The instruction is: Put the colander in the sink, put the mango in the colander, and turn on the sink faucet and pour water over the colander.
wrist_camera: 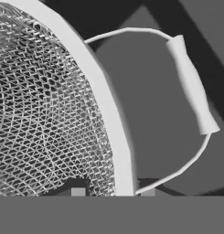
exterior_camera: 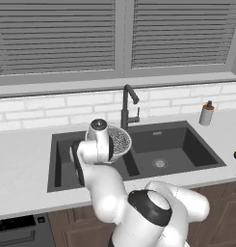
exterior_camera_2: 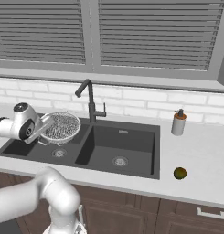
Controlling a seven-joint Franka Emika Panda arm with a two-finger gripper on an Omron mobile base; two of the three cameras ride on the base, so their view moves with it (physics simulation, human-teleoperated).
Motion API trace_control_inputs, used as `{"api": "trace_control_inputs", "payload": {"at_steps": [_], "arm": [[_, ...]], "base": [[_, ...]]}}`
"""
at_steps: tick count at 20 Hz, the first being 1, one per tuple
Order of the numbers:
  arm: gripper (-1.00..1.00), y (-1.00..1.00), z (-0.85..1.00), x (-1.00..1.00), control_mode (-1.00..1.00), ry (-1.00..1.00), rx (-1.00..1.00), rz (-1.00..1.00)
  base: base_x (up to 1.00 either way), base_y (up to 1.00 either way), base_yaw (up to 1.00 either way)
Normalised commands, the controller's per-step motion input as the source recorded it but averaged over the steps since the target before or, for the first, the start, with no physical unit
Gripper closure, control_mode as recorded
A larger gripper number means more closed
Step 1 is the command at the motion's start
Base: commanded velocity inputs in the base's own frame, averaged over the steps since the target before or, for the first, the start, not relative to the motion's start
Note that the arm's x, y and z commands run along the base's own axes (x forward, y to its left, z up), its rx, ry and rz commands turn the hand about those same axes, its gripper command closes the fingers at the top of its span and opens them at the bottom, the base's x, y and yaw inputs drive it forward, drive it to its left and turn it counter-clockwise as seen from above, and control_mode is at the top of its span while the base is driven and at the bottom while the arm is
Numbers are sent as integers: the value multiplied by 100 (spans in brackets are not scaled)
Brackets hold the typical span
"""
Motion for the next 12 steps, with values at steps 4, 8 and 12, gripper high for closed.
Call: {"api": "trace_control_inputs", "payload": {"at_steps": [4,8,12], "arm": [[100,61,0,29,-100,0,-2,-23],[100,96,0,21,-100,0,-10,-21],[100,97,0,-2,-100,5,-8,-20]], "base": [[0,0,0],[0,0,0],[0,0,0]]}}
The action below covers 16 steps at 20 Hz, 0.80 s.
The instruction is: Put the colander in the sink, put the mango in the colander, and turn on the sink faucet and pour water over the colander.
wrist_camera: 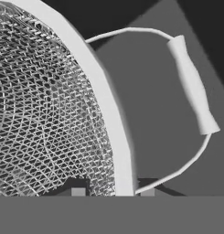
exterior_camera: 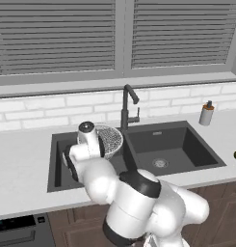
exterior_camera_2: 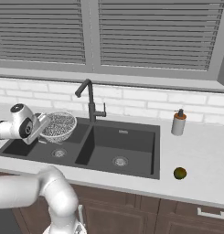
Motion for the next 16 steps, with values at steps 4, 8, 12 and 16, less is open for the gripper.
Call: {"api": "trace_control_inputs", "payload": {"at_steps": [4,8,12,16], "arm": [[100,58,0,-52,-100,4,-2,-25],[100,14,-9,-60,-100,4,0,-33],[100,4,-36,-17,-100,0,0,-50],[100,51,-39,17,-100,-6,0,-48]], "base": [[0,0,0],[0,0,0],[0,0,0],[0,0,0]]}}
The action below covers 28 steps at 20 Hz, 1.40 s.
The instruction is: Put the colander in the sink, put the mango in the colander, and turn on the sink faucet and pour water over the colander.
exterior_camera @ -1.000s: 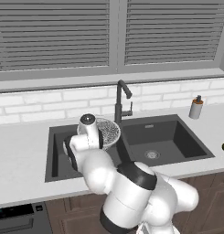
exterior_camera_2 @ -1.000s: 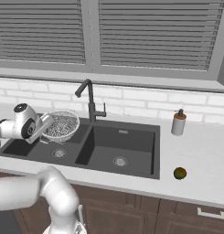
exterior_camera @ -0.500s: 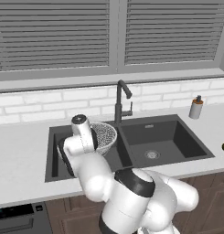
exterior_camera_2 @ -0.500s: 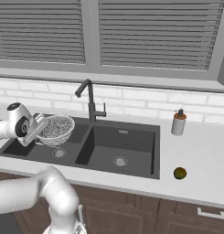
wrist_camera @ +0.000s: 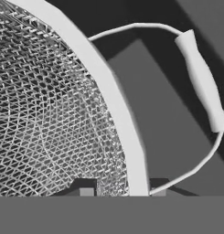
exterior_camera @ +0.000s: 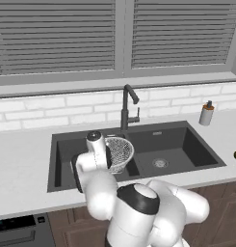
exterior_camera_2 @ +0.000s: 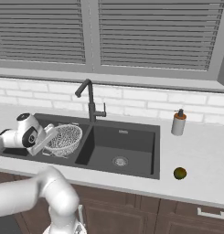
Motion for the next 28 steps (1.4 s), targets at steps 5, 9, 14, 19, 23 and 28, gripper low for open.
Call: {"api": "trace_control_inputs", "payload": {"at_steps": [5,9,14,19,23,28], "arm": [[100,93,-16,8,-100,-6,0,-40],[100,100,-16,-3,-100,0,0,-34],[100,100,-26,-1,-100,-1,0,-31],[100,51,-42,0,-100,0,0,-29],[100,18,-45,0,-100,0,0,-31],[100,8,-48,8,-100,0,0,-32]], "base": [[0,0,0],[0,0,0],[0,0,0],[0,0,0],[0,0,0],[0,0,0]]}}
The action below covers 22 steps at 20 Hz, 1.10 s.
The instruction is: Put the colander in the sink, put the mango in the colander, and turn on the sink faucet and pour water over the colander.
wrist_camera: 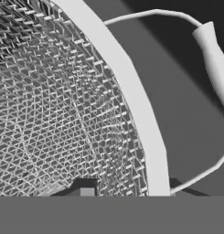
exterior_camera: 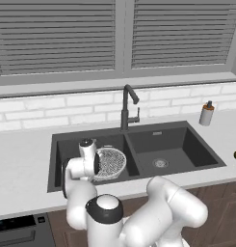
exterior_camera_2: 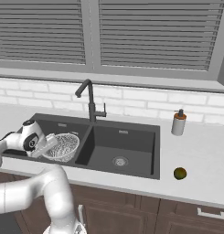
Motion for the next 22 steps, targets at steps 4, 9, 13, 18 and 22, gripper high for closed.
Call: {"api": "trace_control_inputs", "payload": {"at_steps": [4,9,13,18,22], "arm": [[100,10,-32,3,-100,-2,0,-31],[-100,-2,0,-4,-100,-13,10,-27],[-100,0,5,-20,-100,-22,13,-24],[-100,34,22,-24,-100,-26,4,-29],[-100,73,43,-31,-100,-20,0,-27]], "base": [[0,0,0],[0,0,0],[0,0,0],[0,0,0],[0,0,0]]}}
